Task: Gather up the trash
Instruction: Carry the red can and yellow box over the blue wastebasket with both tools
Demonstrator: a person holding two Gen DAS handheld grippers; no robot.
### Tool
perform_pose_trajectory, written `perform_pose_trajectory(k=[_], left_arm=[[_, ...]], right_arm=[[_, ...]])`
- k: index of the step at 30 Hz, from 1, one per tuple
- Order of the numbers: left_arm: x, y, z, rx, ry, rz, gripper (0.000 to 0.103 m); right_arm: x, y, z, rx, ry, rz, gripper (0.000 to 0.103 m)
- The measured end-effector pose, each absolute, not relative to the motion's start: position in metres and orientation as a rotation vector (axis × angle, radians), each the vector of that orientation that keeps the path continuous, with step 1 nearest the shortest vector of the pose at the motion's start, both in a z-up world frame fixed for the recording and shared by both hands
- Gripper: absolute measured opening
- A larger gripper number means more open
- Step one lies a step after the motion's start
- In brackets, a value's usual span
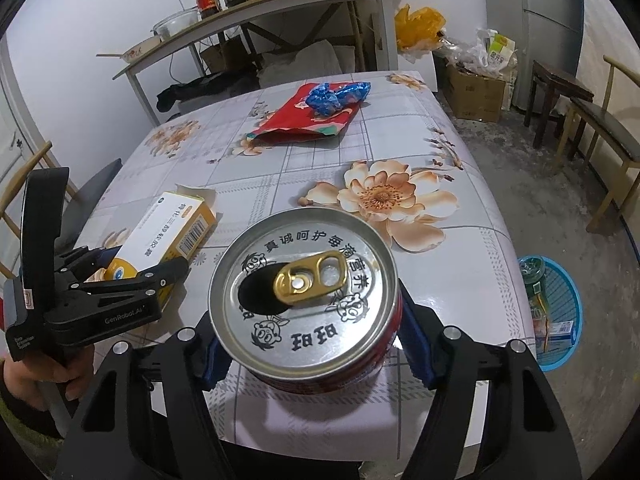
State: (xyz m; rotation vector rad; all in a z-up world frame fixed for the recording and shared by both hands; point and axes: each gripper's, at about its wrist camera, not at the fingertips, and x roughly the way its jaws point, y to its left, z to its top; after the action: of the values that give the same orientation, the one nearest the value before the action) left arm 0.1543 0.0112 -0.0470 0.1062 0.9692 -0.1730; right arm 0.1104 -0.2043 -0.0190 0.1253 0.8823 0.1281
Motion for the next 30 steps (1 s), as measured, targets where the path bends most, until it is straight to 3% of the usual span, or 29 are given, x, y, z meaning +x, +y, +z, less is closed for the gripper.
perform_pose_trajectory(k=[18,30], left_arm=[[0.137,0.005,-0.021,0.094,0.908,-0.193,0.070],[0.127,-0.052,0.015,0.121,0.850,-0.342,0.070]], right_arm=[[0.097,-0.220,-0.003,0.184,0.833,0.129,0.067],[0.053,-0.284,0.024,0.275,0.723,-0.009,0.067]])
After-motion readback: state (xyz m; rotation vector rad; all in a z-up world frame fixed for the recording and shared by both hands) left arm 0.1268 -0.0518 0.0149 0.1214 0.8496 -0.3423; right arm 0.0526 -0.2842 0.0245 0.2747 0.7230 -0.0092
